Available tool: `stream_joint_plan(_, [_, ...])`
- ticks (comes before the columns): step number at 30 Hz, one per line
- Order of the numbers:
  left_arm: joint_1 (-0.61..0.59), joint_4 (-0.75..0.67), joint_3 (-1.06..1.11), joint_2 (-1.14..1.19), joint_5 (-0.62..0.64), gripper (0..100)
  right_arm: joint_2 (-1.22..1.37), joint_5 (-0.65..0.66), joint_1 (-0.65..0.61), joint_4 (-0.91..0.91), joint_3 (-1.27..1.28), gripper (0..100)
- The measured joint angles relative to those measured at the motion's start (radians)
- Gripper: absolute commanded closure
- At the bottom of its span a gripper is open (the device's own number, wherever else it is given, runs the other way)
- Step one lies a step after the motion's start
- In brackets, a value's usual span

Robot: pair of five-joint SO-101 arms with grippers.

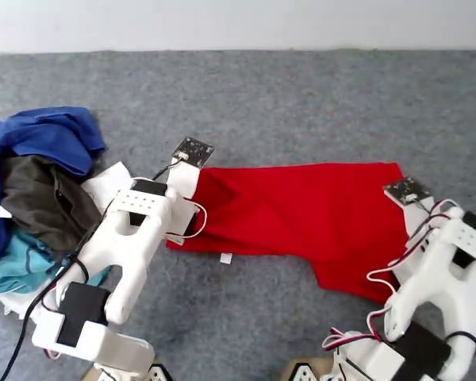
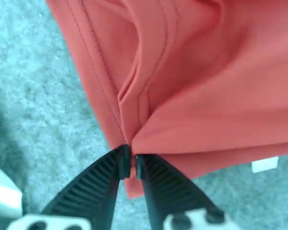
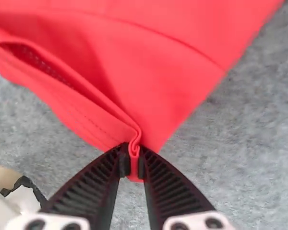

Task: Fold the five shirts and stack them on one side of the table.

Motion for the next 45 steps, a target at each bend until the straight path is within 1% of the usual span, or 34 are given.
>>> stream_joint_plan(2, [0.0, 0.023, -0.005, 0.003, 0.0, 97, 0.0, 0.002, 0.0, -0.005, 0.005, 98.3])
stream_joint_plan(3, [0.002, 0.032, -0.005, 0.006, -0.002, 95, 0.0, 0.006, 0.0, -0.005, 0.005, 96.1])
stream_joint_plan(5, [0.002, 0.041, -0.005, 0.006, -0.023, 91, 0.0, 0.011, 0.0, -0.005, 0.005, 87.9])
stream_joint_plan(7, [-0.015, 0.058, -0.005, 0.006, -0.008, 88, 0.0, 0.012, 0.0, -0.005, 0.005, 79.2])
stream_joint_plan(8, [-0.028, 0.068, -0.011, 0.006, 0.012, 88, 0.0, 0.012, 0.002, -0.005, 0.005, 76.7])
stream_joint_plan(11, [-0.049, 0.137, -0.058, 0.006, 0.054, 87, 0.0, 0.012, 0.002, -0.005, 0.005, 79.6])
stream_joint_plan(16, [-0.054, 0.315, -0.195, 0.006, 0.077, 87, 0.0, 0.017, 0.002, 0.032, -0.018, 87.9])
stream_joint_plan(19, [-0.072, 0.439, -0.292, 0.008, 0.078, 89, 0.0, 0.017, 0.006, 0.11, -0.103, 99.8])
stream_joint_plan(21, [-0.091, 0.534, -0.358, 0.008, 0.038, 95, 0.0, -0.002, 0.008, 0.169, -0.184, 97.1])
stream_joint_plan(22, [-0.101, 0.58, -0.387, 0.003, 0.006, 98, 0.0, -0.015, 0.009, 0.201, -0.232, 98.0])
stream_joint_plan(23, [-0.112, 0.626, -0.413, -0.009, -0.031, 99, 0.0, -0.031, 0.009, 0.232, -0.281, 99.0])
stream_joint_plan(25, [-0.118, 0.697, -0.443, -0.057, -0.098, 97, 0.0, -0.051, 0.009, 0.279, -0.371, 99.0])
stream_joint_plan(28, [-0.114, 0.727, -0.446, -0.147, -0.144, 96, 0.0, -0.086, 0.0, 0.319, -0.463, 98.8])
stream_joint_plan(30, [-0.115, 0.729, -0.446, -0.201, -0.146, 97, 0.0, -0.124, -0.032, 0.325, -0.491, 98.8])
stream_joint_plan(32, [-0.094, 0.694, -0.457, -0.238, -0.126, 98, 0.0, -0.173, -0.092, 0.31, -0.497, 98.8])
stream_joint_plan(33, [-0.071, 0.66, -0.47, -0.247, -0.081, 98, 0.005, -0.215, -0.129, 0.295, -0.5, 98.8])
stream_joint_plan(36, [0.015, 0.522, -0.505, -0.241, 0.109, 98, 0.066, -0.361, -0.247, 0.229, -0.522, 98.8])
stream_joint_plan(37, [0.043, 0.473, -0.511, -0.222, 0.149, 99, 0.097, -0.405, -0.285, 0.212, -0.537, 98.8])
stream_joint_plan(40, [0.094, 0.339, -0.519, -0.107, 0.192, 99, 0.189, -0.485, -0.373, 0.184, -0.605, 98.8])
stream_joint_plan(43, [0.098, 0.224, -0.526, 0.034, 0.204, 99, 0.29, -0.535, -0.394, 0.149, -0.686, 98.8])
stream_joint_plan(45, [0.104, 0.178, -0.545, 0.12, 0.213, 99, 0.358, -0.559, -0.39, 0.129, -0.735, 98.9])
